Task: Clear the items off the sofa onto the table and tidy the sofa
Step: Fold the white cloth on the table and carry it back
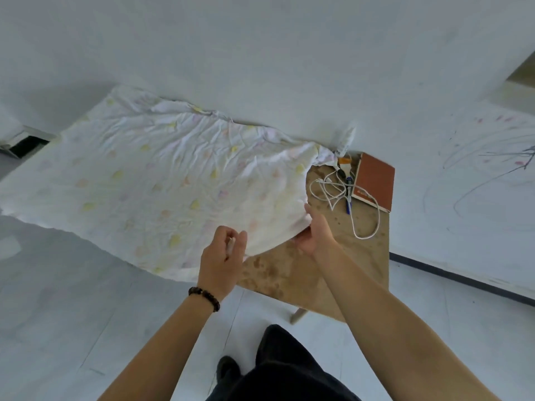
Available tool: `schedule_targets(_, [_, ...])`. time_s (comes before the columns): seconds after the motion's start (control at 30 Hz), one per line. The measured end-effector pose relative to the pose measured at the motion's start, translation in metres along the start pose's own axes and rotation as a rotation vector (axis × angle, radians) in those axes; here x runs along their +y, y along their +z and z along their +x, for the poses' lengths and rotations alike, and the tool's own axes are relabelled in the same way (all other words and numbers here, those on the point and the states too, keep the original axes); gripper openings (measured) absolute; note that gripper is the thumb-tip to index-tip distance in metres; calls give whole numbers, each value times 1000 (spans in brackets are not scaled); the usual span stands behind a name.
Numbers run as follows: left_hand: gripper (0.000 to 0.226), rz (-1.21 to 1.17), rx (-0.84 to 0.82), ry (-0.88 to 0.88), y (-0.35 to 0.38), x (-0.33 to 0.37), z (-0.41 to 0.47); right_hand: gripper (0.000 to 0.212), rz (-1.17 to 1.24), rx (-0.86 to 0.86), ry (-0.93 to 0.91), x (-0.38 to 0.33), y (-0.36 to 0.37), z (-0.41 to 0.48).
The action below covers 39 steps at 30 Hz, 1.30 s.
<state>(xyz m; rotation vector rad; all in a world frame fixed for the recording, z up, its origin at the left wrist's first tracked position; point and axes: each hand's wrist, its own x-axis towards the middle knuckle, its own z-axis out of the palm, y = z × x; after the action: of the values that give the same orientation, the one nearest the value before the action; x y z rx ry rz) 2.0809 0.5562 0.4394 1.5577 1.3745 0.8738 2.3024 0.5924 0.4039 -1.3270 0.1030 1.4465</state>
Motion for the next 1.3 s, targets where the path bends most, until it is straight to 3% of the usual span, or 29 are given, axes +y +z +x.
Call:
schedule_targets(0.07, [41, 46, -134, -85, 7, -3, -8, 32, -12, 27, -15, -14, -23, -6])
schedule_targets(0.17, [34, 368, -355, -25, 26, -15, -18, 27, -138, -43, 25, -27, -45, -11])
schedule_targets(0.27, [35, 568, -343, 19, 50, -35, -25, 31, -751, -89, 54, -36, -72, -5])
schedule_targets(0.37, [34, 732, -253, -139, 78, -57, -29, 29, -1507, -215, 95, -46, -106, 8])
schedule_targets(0.47, [31, 925, -292, -357, 112, -68, -34, 34, -1842, -336, -65, -63, -141, 24])
schedule_targets(0.63, [28, 1018, -173, -533, 175, -60, -42, 36, -1730, -307, -181, -108, -184, 59])
schedule_targets(0.93, [50, 974, -104, -464, 230, -56, -36, 24, -1427, -151, -513, -165, -122, 123])
schedule_targets(1.03, [36, 987, -62, -426, 235, -70, -29, 23, -1402, -78, -643, -173, -87, 150])
schedule_targets(1.17, [9, 911, 111, -369, 233, -83, -18, 35, -1489, 19, -631, -185, -50, 181])
schedule_targets(1.3, [8, 527, 419, -610, 222, -81, -7, 25, -1393, 122, -477, -187, -19, 210])
